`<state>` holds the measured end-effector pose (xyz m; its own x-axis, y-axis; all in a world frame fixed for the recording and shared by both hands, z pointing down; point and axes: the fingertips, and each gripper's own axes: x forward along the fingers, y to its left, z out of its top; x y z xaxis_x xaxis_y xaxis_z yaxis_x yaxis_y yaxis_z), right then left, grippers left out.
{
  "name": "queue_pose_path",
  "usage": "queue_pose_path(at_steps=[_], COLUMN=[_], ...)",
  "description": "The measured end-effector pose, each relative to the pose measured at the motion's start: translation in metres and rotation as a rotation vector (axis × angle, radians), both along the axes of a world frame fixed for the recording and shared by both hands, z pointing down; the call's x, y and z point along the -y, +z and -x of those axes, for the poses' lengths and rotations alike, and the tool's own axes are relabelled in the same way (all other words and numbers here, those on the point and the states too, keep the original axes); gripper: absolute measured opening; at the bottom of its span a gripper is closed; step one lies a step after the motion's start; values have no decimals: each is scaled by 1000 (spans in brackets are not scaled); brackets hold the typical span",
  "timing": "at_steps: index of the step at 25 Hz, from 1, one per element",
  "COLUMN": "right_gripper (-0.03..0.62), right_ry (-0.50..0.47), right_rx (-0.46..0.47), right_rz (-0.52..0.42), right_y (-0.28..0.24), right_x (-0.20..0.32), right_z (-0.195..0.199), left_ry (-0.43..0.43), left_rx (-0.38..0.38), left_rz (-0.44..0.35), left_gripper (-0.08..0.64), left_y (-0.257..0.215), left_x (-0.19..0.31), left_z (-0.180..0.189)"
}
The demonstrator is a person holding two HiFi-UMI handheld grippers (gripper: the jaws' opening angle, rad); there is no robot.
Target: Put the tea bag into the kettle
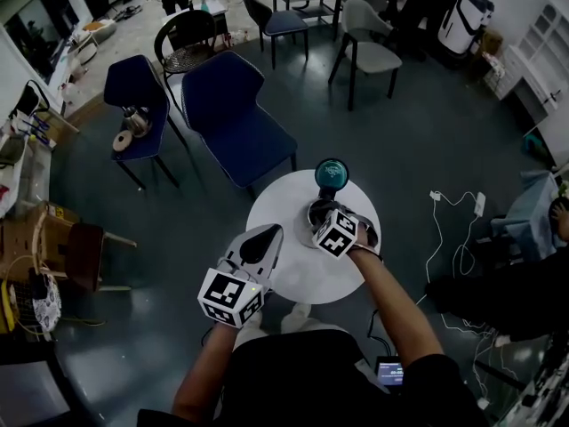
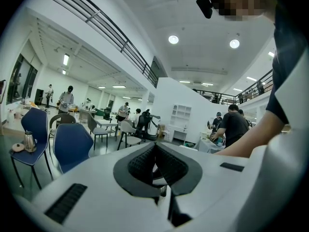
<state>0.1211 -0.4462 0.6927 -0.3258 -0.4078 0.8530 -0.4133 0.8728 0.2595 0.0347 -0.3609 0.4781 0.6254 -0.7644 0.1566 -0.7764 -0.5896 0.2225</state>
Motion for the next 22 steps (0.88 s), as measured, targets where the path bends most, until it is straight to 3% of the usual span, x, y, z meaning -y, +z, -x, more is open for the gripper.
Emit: queue_pose_path(at_steps=[6,14,17,22], right_gripper=[35,37,81,81], right_ry=[4,14,24,43], right_rx=[-45,-20,-13,-1], right_rz=[-4,-20,-12,-25], right_y=[11,5,2,-3], right_x=[3,1,1,0], right_z=[4,8,10,7], left_ry=[-2,5,14,29], left_rx=[1,-6,-10,-11], left_rz=[10,10,11,10], left_gripper=[15,15,15,15], left_y=[7,11,9,9], left_x=[3,4,5,5], left_z=[10,13,13,11])
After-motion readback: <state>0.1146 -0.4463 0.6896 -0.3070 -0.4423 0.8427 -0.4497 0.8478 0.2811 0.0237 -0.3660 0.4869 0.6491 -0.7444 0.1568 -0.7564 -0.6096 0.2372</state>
